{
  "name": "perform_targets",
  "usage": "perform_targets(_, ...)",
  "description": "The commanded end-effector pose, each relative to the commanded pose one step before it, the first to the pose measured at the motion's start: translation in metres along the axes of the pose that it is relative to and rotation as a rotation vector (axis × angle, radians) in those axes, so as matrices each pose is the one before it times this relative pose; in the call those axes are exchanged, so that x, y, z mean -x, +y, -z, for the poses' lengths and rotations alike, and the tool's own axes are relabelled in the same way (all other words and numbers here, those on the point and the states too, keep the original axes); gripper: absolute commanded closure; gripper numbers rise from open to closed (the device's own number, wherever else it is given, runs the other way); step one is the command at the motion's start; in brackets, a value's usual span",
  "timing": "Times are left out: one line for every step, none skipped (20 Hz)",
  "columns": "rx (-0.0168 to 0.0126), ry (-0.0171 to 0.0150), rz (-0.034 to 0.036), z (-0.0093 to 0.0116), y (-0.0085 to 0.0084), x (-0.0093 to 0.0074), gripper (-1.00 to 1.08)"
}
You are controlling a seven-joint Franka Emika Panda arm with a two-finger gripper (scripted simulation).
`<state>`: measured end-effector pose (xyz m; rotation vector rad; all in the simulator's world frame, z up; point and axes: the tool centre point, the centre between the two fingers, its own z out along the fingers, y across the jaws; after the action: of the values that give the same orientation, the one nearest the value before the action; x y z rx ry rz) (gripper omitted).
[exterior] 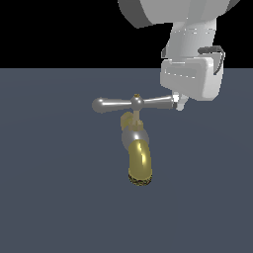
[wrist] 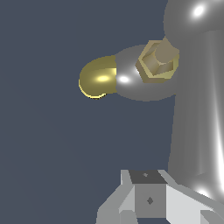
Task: Turn on the faucet by rotating a designated handle.
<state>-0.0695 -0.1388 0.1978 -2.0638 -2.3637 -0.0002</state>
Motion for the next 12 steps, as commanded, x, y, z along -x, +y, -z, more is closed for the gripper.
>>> perform_targets(0.00256,-0.00326,0.00252,-0.00002,0.00895,0.00027,1.08)
perform_targets(0.0,0.0,0.0,0.0,0.0027,0.00026,1.08)
perform_targets(0.0,0.0,0.0,0.0,0.00271,0.00026,1.08)
perform_targets(0.0,0.0,0.0,0.0,0.00272,0.00026,1.08)
perform_targets(0.0,0.0,0.0,0.0,0.00273,0.00026,1.08)
perform_targets(0.0,0.0,0.0,0.0,0.00274,0.00027,1.08)
perform_targets(0.0,0.0,0.0,0.0,0.00275,0.00027,1.08)
perform_targets(-0.00005,0.00051,0.00046,-0.00013,0.00286,0.00014,1.08)
perform_targets(0.0,0.0,0.0,0.00001,0.00276,0.00027,1.08)
perform_targets(0.0,0.0,0.0,0.00001,0.00277,0.00027,1.08)
perform_targets(0.0,0.0,0.0,0.00001,0.00278,0.00027,1.08)
perform_targets(0.0,0.0,0.0,0.00001,0.00279,0.00028,1.08)
